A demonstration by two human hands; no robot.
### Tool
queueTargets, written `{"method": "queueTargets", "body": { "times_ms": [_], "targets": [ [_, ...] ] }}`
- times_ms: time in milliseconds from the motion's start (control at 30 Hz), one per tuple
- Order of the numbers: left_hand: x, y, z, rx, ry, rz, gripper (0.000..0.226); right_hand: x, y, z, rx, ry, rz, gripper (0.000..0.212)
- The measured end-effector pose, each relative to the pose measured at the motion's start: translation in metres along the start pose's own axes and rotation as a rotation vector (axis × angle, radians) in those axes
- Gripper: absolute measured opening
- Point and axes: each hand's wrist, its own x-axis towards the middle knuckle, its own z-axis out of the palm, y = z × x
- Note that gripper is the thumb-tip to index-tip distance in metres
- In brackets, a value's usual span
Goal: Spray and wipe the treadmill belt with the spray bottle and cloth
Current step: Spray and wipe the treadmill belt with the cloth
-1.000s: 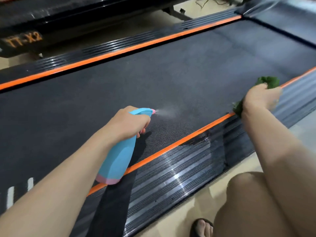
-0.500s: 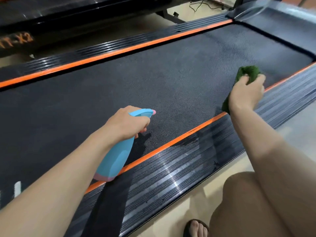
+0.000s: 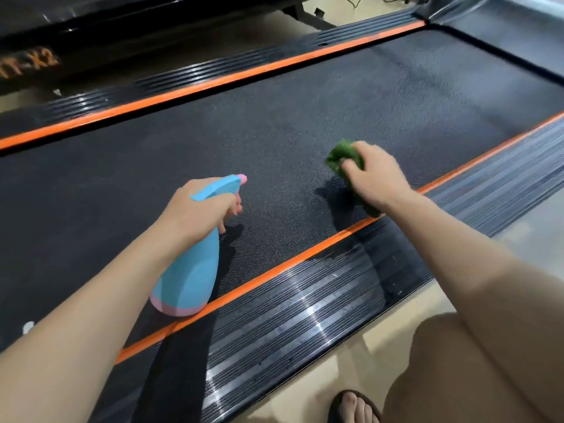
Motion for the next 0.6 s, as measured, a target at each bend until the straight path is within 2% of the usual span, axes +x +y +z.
{"method": "queueTargets", "body": {
  "times_ms": [100, 133, 200, 267, 400, 500, 600],
  "targets": [
    [-0.001, -0.013, -0.012, -0.124, 0.127, -0.003, 0.031, -0.007, -0.017, 0.045, -0.178, -0.273, -0.209, 0.037],
    [-0.002, -0.017, -0.015, -0.162, 0.165, -0.001, 0.033, -0.010, -0.023, 0.058, -0.264, -0.326, -0.238, 0.039],
    [-0.004, -0.026, -0.023, -0.232, 0.230, 0.007, 0.034, -0.014, -0.040, 0.076, -0.368, -0.327, -0.235, 0.041],
    [-0.006, -0.032, -0.028, -0.284, 0.277, -0.004, 0.034, -0.025, -0.065, 0.091, -0.320, -0.336, -0.254, 0.037],
    [-0.006, -0.037, -0.030, -0.281, 0.312, -0.026, 0.040, -0.069, -0.118, 0.121, -0.191, -0.574, -0.579, 0.032],
    [-0.007, -0.037, -0.029, -0.272, 0.305, -0.002, 0.037, -0.066, -0.112, 0.114, -0.168, -0.594, -0.726, 0.036],
    [-0.011, -0.039, -0.028, -0.278, 0.287, 0.028, 0.030, -0.035, -0.076, 0.098, -0.276, -0.481, -0.763, 0.040]
  ]
}}
